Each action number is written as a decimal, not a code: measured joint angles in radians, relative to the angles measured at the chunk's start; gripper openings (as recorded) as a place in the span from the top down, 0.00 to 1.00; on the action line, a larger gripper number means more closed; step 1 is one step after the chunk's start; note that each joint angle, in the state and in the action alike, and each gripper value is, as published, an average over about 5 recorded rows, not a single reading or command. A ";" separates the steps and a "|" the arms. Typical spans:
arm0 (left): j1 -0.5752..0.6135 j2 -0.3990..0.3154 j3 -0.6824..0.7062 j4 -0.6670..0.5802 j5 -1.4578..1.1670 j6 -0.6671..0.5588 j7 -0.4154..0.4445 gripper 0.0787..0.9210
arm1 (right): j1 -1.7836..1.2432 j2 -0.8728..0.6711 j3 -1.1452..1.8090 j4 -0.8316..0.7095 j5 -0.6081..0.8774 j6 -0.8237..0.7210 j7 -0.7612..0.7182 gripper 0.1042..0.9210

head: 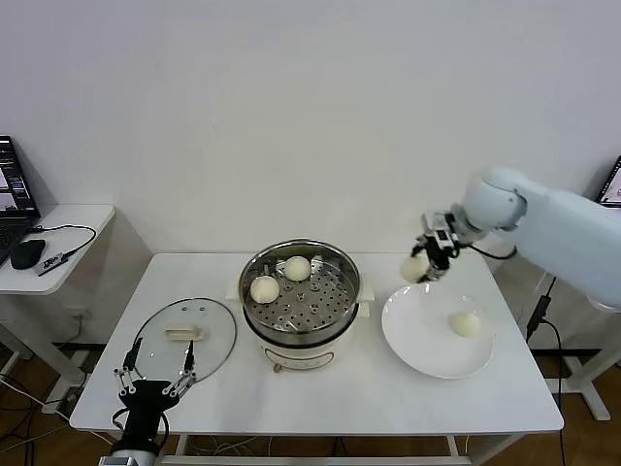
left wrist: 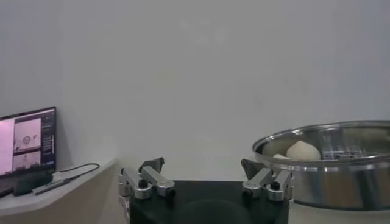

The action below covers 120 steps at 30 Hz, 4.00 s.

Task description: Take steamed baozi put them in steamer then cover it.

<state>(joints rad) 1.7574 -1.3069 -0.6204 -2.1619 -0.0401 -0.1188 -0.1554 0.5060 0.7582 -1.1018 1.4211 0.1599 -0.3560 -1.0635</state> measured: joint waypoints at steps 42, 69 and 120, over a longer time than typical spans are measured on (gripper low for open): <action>0.008 -0.028 -0.036 -0.022 -0.011 -0.006 -0.001 0.12 | 0.009 0.473 -0.251 -0.061 -0.112 0.519 0.151 0.37; 0.005 -0.021 -0.035 -0.022 -0.008 -0.009 -0.002 0.12 | 0.049 0.420 -0.226 -0.061 -0.147 0.565 0.149 0.12; 0.011 0.002 0.005 -0.006 0.025 0.004 0.000 0.12 | -0.495 -0.169 0.295 -0.186 -0.323 0.143 0.055 0.12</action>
<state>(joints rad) 1.7688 -1.3048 -0.6150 -2.1677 -0.0152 -0.1153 -0.1556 0.0106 0.5896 -0.8073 1.2354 -0.1631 -0.2131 -1.0086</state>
